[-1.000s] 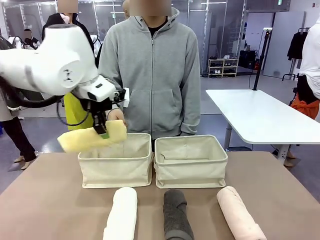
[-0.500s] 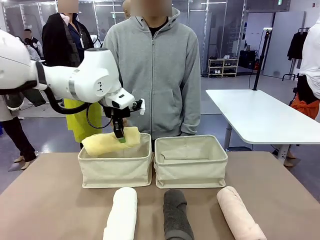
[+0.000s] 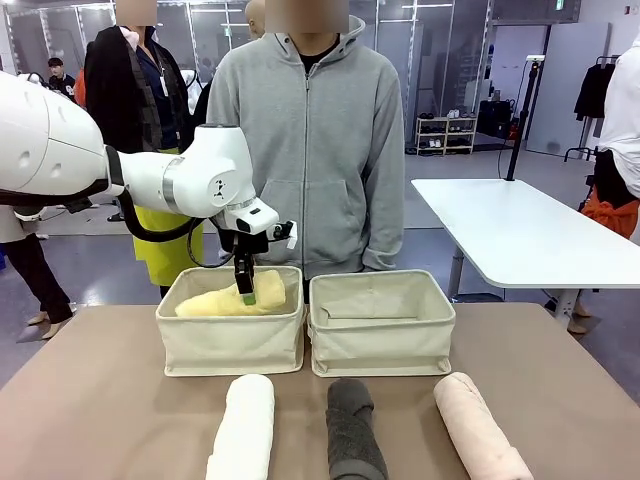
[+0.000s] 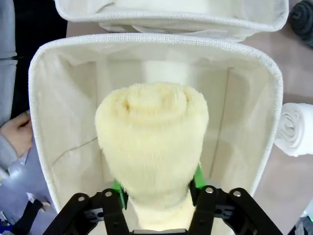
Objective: Divide the towels into two baskets.
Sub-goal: Pick up one hotel-folded towel and place it in the Fabric basket indicated by the person.
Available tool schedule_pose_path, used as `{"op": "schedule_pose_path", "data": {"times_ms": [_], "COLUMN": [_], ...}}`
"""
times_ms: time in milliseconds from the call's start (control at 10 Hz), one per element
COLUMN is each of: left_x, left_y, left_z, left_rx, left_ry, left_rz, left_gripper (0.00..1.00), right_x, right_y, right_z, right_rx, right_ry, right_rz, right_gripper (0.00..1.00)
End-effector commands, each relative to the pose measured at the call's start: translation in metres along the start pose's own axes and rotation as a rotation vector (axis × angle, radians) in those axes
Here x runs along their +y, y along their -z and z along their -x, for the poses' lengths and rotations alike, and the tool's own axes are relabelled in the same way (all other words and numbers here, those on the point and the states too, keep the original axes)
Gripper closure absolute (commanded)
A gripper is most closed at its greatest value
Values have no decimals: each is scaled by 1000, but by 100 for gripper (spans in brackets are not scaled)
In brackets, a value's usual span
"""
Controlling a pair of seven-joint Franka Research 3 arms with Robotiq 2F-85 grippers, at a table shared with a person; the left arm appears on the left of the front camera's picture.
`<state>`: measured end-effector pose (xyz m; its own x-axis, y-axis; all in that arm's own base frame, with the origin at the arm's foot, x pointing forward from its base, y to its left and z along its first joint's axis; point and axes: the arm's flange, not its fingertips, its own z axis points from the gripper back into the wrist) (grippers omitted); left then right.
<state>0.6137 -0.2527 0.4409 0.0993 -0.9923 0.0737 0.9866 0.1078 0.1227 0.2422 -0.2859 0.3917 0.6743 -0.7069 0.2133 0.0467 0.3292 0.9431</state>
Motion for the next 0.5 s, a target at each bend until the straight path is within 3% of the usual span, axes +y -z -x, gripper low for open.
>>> {"op": "schedule_pose_path", "data": {"times_ms": [0,400], "left_x": [5,-8], "left_y": [-9,-14], "left_z": [0,7], "left_rx": [20,12], "left_ry": [28,6], "left_rz": [8,0], "left_gripper": [0,0], "right_x": [3,3], "right_y": [-2,-2], "right_z": [2,2], "right_rx": [-9,-9], "right_ry": [4,4], "right_rz": [-15,-15], "right_gripper": [0,0]}}
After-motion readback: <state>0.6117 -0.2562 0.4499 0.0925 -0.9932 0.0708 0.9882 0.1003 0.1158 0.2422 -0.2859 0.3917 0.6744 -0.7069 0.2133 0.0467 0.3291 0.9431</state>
